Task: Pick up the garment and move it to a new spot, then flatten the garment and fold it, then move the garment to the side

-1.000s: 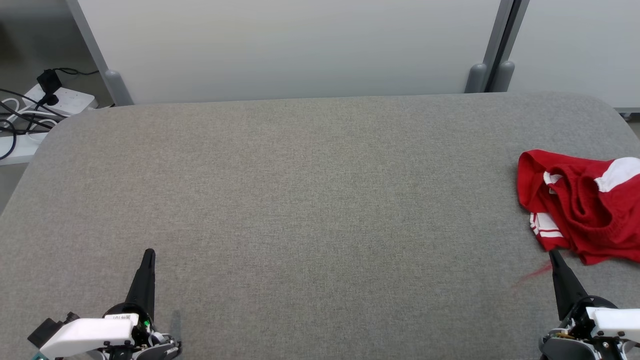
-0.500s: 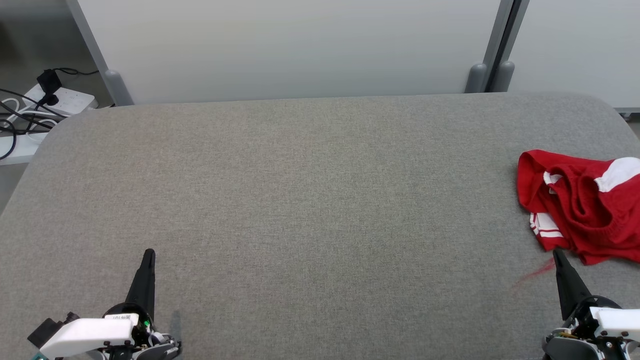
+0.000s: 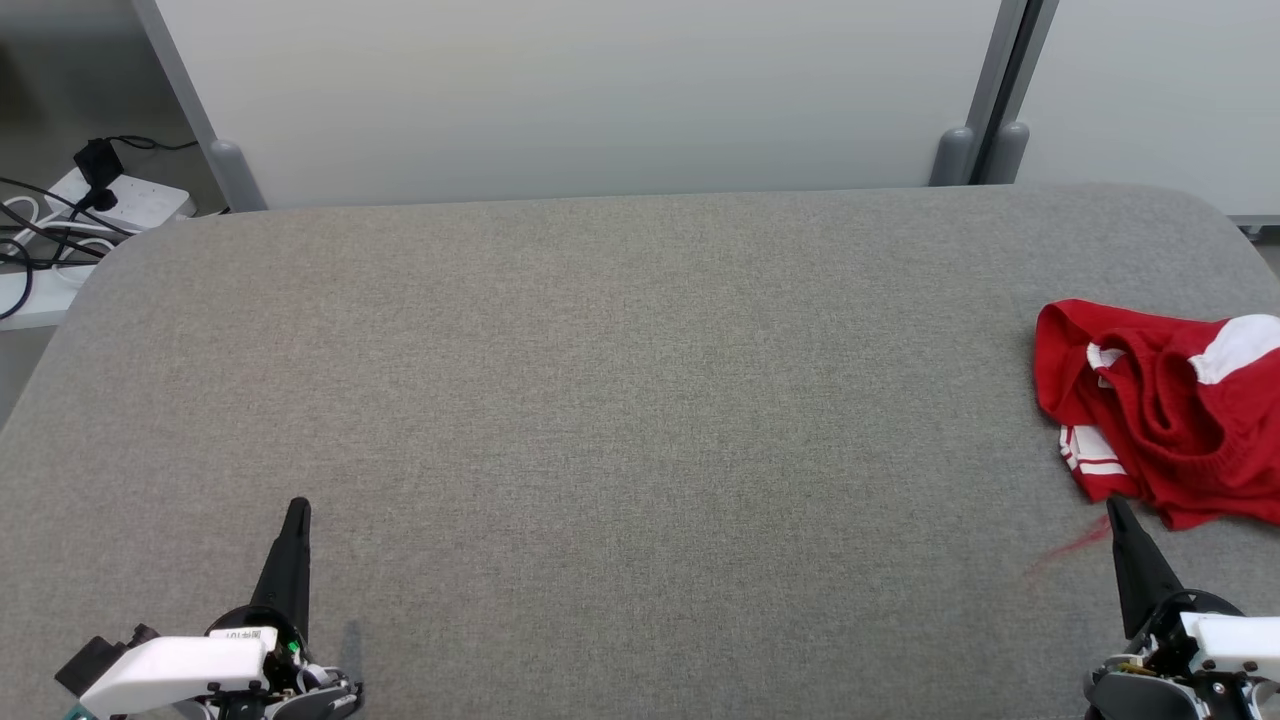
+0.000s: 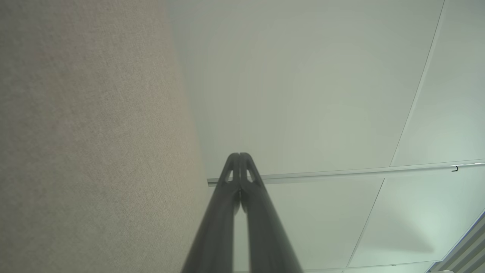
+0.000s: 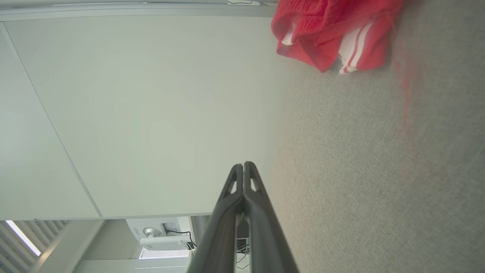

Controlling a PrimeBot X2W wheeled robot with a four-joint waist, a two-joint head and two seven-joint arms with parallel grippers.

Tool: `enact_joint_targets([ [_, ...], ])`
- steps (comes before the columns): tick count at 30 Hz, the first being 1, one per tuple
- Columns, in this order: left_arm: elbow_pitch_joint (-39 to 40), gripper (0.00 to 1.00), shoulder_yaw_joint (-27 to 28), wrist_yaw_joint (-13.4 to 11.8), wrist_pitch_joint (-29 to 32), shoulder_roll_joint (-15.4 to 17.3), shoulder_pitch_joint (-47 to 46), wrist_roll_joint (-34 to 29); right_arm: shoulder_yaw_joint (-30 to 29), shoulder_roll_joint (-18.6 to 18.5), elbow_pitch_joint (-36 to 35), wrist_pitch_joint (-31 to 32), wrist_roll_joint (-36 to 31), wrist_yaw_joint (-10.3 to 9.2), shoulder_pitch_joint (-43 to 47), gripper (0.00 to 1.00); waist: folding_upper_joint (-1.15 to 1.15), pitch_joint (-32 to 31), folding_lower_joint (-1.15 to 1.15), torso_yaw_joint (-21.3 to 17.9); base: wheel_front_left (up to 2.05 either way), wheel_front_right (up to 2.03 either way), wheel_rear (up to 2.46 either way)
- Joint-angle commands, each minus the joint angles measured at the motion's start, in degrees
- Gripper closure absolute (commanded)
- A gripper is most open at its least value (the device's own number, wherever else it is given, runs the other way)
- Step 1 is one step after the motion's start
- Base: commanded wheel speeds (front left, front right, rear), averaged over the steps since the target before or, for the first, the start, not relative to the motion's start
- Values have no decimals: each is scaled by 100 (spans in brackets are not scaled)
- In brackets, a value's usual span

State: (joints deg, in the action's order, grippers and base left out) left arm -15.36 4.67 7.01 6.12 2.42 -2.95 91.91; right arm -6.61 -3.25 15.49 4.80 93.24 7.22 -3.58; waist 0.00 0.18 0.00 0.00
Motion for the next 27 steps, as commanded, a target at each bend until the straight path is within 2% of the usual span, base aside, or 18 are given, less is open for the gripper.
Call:
enact_joint_targets([
  [1, 131, 100, 188, 47, 39, 46, -325, 23, 120, -44, -152, 80, -15, 26, -250, 100, 0, 0, 0, 0, 0, 0, 0],
  [27, 131, 100, 187, 47, 38, 46, -325, 24, 86, -21, -150, 107, -43, 26, -253, 100, 0, 0, 0, 0, 0, 0, 0],
])
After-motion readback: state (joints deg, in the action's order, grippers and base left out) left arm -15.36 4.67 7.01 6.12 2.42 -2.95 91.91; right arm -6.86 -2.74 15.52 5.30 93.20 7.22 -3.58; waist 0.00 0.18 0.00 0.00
